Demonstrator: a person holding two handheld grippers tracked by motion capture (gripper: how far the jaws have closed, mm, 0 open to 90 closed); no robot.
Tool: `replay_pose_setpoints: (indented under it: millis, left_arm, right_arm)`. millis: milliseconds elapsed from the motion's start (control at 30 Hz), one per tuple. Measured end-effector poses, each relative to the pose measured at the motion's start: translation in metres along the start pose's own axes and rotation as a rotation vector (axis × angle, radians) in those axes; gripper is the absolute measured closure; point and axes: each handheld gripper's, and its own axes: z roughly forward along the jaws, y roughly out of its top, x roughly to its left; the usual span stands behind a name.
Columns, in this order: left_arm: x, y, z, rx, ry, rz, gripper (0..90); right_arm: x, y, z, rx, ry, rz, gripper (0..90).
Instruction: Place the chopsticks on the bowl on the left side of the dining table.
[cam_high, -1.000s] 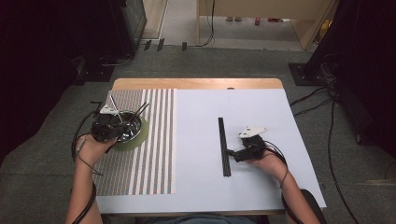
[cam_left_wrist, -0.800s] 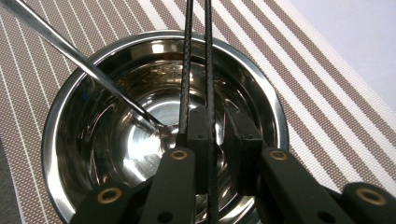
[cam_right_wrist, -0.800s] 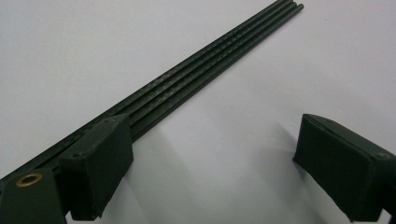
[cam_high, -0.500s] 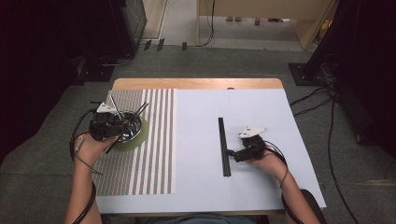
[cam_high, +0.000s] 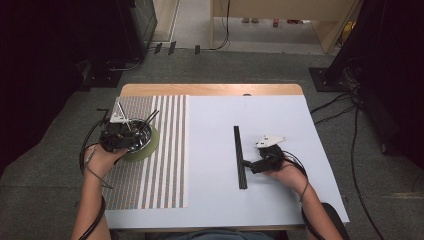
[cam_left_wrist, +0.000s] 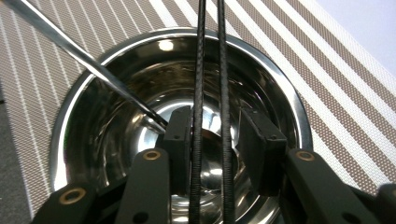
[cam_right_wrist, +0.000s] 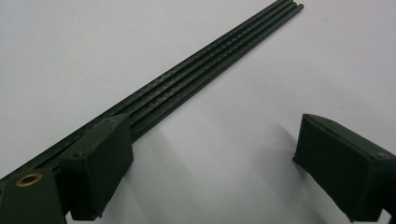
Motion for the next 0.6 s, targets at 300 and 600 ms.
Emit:
replay_pose_setpoints:
  millis: [300,600]
  left_arm:
    - [-0.0031,0.0007,0.0034,0.006,-0.010,0.012,67.8]
    - [-0.0001,-0.0025,0.0046,0.035,-0.026,-0.013,79.1]
  right_arm:
    - [0.0000,0.0000,0.0000,0.000,0.000,0.000,10.9]
    - [0.0000,0.0000,0.0000,0.000,0.000,0.000,10.9]
